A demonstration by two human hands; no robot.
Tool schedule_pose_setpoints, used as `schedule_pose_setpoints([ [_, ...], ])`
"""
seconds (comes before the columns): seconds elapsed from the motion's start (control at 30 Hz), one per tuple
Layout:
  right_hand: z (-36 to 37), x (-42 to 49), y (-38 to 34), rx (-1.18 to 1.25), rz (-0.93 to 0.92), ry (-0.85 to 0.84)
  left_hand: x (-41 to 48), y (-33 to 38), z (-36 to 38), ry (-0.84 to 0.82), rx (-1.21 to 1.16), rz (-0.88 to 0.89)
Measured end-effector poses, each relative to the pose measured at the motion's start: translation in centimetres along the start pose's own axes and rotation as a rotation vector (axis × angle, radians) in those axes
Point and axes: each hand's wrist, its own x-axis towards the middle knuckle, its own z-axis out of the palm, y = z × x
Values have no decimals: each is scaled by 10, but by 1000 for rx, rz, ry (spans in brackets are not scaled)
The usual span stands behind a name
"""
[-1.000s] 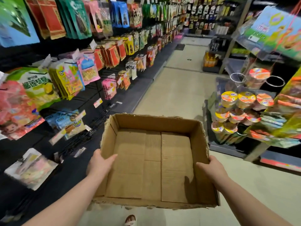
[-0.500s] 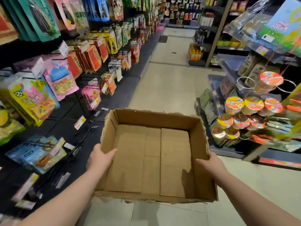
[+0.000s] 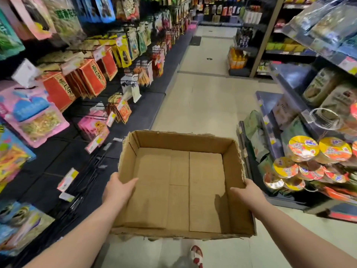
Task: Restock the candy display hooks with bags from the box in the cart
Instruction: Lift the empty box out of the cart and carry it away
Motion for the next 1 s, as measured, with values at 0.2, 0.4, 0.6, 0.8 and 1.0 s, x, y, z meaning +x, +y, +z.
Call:
schedule_pose_setpoints([
  [0.2, -27, 91, -49, -41, -8, -27, 69, 57, 37, -3, -16, -46],
  [0.4, -29, 153, -93, -50, 15, -56, 124, 89, 55, -16, -11, -98],
  [0.6, -19, 216, -139, -37, 49, -50, 206, 115, 69, -79, -10, -112],
  [0.8, -8, 279, -201, 16, 125, -3, 308, 164, 79, -182, 20, -54],
  [1.0, 8, 330, -248, 129, 189, 23, 393, 210, 85, -240, 82, -20],
])
